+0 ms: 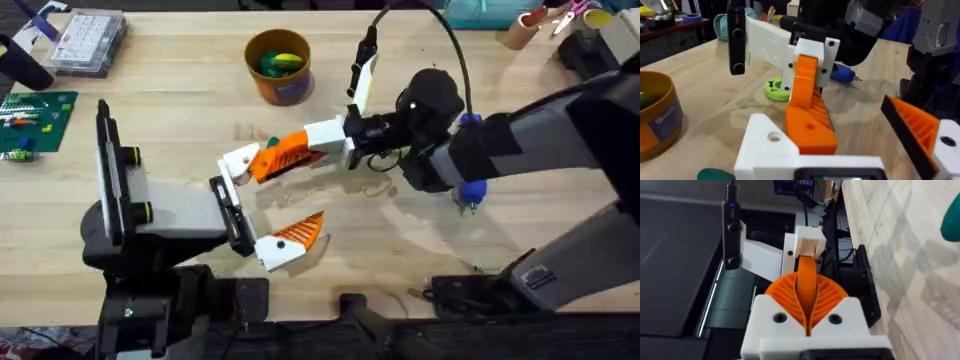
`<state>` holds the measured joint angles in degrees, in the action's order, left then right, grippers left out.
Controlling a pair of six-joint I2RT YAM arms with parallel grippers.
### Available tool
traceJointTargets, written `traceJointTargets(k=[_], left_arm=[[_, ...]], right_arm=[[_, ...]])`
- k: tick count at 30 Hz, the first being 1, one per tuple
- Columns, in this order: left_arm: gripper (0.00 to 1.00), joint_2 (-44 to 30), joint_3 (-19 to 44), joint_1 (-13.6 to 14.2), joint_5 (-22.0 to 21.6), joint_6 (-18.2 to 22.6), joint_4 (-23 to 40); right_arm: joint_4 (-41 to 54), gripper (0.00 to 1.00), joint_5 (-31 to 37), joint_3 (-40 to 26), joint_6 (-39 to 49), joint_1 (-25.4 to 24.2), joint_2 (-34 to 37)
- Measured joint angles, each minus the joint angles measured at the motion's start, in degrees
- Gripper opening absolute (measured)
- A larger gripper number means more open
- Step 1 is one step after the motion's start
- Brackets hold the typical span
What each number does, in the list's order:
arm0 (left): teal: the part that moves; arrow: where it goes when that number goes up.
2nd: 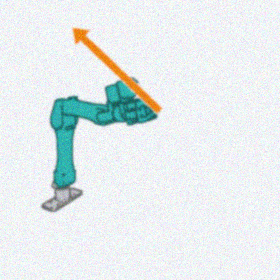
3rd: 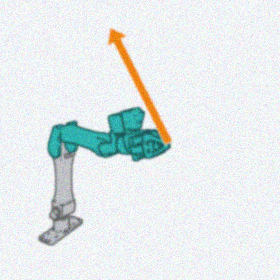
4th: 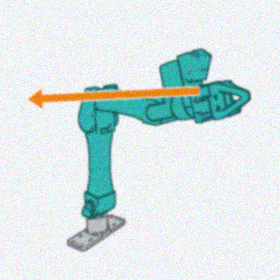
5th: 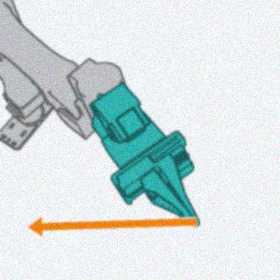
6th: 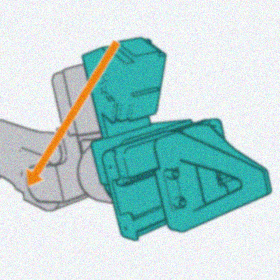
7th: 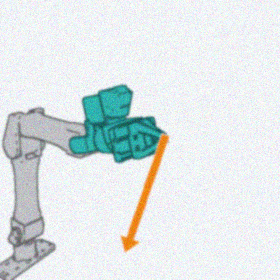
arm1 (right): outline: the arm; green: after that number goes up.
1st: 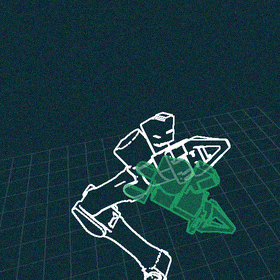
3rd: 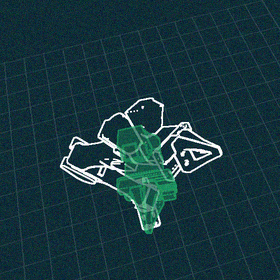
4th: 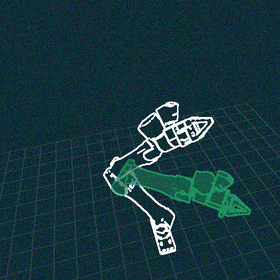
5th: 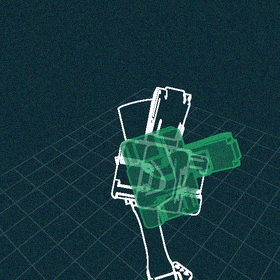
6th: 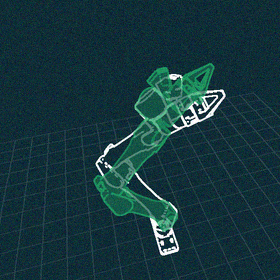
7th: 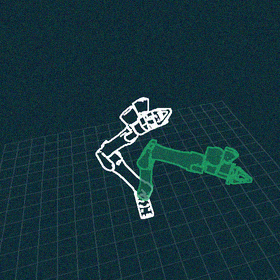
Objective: Pick up the gripper from the table and insert it into the empty holder that is missing its gripper. Then pick up a screw, insert it into the mounting hole, and use the screwdriver to tighten it. Finally, clean up the table by picking up the vegetable and placing it into the bucket.
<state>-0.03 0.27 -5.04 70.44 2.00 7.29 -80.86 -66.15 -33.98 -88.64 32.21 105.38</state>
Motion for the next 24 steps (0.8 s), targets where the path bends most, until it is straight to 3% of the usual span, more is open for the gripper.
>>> traceJointTargets(k=[7, 15, 24], left_arm=[[0.987, 0.0, 0.0, 0.0, 0.1, -0.8, 0.0], [0.987, 0.0, 0.0, -0.4, -1.2, -1.4, -0.1], [0.987, 0.0, 0.0, -0.9, -3.0, -1.8, -0.4]], right_arm=[[2.8, 0.014, 3.1, -0.9, 0.9, 1.2, 0.0], [12.5, 0.014, 3.8, -5.8, 5.2, 4.0, 0.0], [13.0, 0.015, 6.8, -6.2, 6.7, 5.1, 0.0]])
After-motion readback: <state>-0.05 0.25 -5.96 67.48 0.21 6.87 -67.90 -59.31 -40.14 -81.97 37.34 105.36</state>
